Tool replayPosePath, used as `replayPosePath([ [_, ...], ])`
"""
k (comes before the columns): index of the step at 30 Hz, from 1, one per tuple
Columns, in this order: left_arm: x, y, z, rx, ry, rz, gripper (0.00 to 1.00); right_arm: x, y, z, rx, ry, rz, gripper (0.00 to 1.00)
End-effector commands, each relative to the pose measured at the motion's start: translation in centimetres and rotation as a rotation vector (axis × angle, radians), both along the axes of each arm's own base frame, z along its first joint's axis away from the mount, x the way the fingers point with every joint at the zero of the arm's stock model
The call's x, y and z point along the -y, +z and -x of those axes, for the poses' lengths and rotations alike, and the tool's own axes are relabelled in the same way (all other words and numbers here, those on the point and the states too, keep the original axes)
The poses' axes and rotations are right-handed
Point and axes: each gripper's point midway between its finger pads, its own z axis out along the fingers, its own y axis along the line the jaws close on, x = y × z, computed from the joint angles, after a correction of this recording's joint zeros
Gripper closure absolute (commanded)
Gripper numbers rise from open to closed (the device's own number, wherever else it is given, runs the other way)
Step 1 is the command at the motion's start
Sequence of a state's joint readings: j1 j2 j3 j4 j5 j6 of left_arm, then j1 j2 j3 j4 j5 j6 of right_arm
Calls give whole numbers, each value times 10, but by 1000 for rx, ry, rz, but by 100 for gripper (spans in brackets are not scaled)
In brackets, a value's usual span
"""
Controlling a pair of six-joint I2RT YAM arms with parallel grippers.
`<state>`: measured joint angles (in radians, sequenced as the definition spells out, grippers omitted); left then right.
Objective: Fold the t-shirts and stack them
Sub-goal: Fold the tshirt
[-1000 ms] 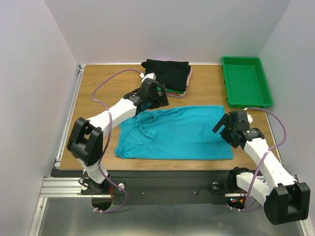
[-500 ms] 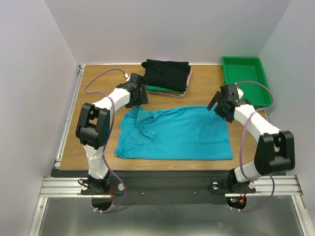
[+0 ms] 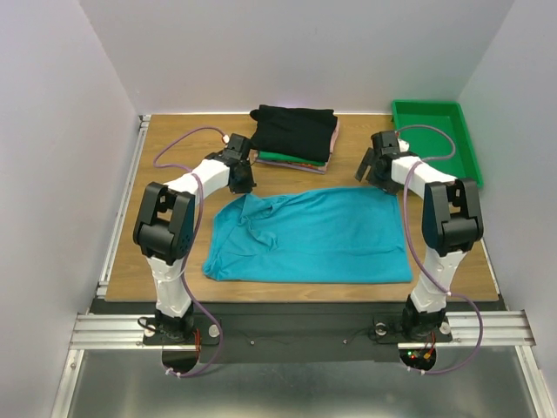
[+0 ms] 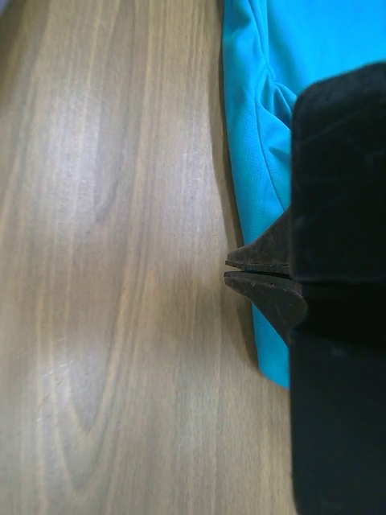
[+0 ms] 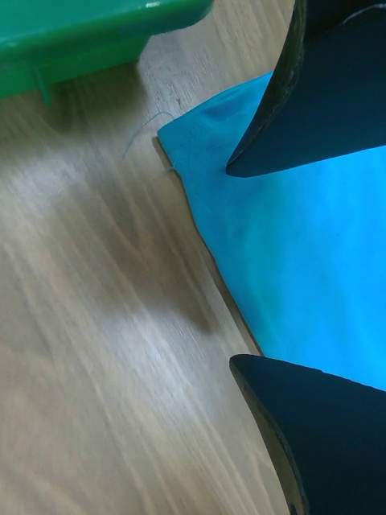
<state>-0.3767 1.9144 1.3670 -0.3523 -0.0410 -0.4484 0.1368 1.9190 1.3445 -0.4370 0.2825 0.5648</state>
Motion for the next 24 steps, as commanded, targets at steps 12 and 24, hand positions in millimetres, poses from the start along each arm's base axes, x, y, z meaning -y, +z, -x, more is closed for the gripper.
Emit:
replayPosePath([
  [12,-38,74,-44,240,161,47,100,19,-29,-2,-36,-78,76,8],
  [24,-57,72,-75,189,227,95,2,16,-28,-4,-40,-45,69,4],
])
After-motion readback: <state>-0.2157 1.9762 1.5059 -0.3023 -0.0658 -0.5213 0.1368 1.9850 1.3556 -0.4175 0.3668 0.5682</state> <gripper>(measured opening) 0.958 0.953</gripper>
